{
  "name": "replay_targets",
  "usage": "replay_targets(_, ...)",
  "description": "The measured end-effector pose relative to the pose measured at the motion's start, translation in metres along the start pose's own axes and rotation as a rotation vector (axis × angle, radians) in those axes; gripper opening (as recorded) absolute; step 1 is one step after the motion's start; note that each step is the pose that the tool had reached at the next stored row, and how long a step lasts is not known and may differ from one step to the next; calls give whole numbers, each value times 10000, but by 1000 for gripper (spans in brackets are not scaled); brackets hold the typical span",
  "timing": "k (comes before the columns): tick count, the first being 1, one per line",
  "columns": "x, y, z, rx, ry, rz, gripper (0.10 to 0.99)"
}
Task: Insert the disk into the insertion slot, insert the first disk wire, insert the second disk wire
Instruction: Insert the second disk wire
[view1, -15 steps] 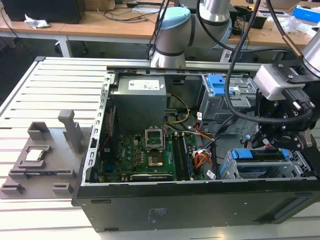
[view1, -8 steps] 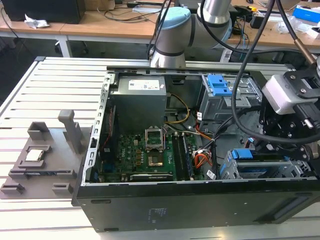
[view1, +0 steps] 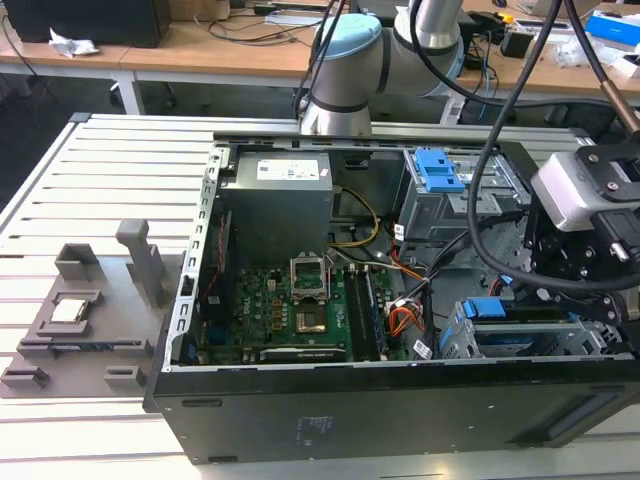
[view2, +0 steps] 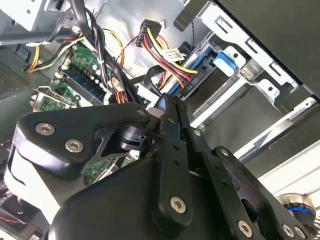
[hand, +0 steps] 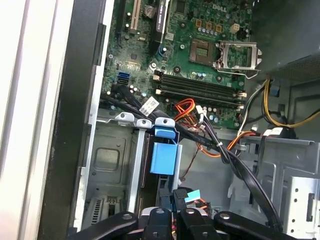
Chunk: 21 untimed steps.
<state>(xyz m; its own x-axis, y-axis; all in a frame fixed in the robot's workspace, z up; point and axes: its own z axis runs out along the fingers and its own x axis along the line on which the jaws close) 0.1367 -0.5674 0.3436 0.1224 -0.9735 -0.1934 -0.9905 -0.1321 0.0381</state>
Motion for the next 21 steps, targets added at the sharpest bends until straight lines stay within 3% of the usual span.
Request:
replay_targets(3,1,-1,3,59,55,345,141)
replay_targets(7,3,-8,8,123,62,697,141)
replay_targets(21,29,-17,51,132,59,745,141)
